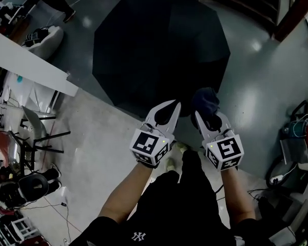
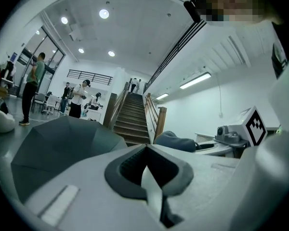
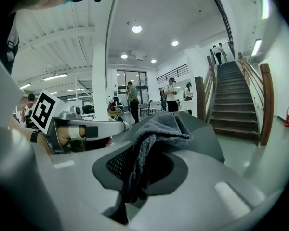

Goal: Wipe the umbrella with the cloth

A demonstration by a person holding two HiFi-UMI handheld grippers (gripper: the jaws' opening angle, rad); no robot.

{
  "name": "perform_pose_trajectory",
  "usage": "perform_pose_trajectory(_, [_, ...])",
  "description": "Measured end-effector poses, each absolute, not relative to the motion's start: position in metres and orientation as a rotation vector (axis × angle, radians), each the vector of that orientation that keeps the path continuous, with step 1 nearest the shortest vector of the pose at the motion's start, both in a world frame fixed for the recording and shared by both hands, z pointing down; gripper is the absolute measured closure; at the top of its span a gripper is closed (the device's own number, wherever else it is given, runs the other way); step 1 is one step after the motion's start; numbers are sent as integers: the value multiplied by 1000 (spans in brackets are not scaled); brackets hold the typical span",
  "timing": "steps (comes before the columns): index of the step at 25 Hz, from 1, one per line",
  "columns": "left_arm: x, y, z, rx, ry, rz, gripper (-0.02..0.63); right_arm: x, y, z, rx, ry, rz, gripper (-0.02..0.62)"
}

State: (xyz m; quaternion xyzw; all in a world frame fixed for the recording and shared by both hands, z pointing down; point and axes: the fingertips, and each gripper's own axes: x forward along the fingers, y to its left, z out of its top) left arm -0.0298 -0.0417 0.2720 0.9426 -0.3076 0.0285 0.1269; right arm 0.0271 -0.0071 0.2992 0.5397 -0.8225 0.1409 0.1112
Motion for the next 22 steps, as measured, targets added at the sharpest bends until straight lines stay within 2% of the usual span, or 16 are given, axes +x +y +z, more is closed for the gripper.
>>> perform_pose_trajectory(7, [25,-103,326,2729,-886,131,604,80,-70,370,1548,-2443,495,515])
perform_pose_trajectory(15, [85,-153,410,2734,-857,207,604,184,-120,495,1712,-2304,662,517])
perform_pose_trajectory(22, [130,-158,488,2699,-751,264,604,245,-135,601,1819,-2173,824,517])
